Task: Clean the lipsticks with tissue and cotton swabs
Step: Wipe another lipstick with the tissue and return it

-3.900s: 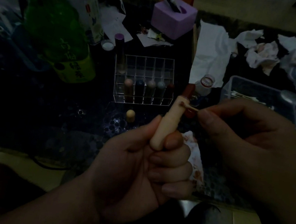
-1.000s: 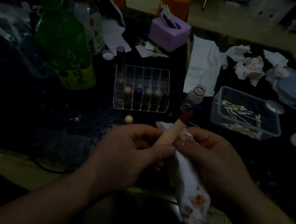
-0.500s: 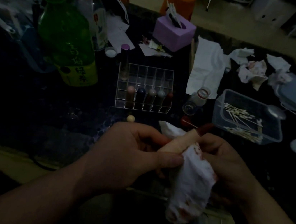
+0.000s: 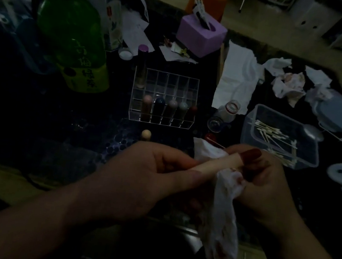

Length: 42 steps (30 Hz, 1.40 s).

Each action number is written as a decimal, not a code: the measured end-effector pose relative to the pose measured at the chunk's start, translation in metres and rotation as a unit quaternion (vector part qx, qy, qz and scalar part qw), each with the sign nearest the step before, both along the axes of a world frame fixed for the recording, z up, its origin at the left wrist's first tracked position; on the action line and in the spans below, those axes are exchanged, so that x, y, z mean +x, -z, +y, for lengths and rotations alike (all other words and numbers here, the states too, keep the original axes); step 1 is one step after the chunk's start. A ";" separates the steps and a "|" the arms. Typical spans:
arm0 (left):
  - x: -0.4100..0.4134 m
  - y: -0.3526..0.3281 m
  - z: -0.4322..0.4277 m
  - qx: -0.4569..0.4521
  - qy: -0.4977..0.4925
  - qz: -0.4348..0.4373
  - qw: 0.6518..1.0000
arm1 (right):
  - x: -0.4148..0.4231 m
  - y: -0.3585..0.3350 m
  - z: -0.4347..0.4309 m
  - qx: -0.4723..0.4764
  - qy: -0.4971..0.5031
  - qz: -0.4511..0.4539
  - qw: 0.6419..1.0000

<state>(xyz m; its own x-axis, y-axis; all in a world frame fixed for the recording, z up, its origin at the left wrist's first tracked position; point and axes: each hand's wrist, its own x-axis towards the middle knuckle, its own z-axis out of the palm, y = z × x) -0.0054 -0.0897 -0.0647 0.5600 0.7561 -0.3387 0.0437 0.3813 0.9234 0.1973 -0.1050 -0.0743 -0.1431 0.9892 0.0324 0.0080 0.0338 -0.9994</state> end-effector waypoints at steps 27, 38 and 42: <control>0.013 -0.002 -0.007 0.136 -0.109 0.018 0.985 | 0.003 -0.005 -0.001 0.020 0.028 0.003 0.999; 0.012 -0.003 -0.007 0.075 -0.081 -0.033 0.993 | 0.001 -0.014 -0.001 0.071 0.008 -0.010 0.997; 0.013 0.006 -0.013 0.275 -0.131 0.037 0.952 | 0.004 -0.010 0.000 0.079 0.005 -0.020 0.997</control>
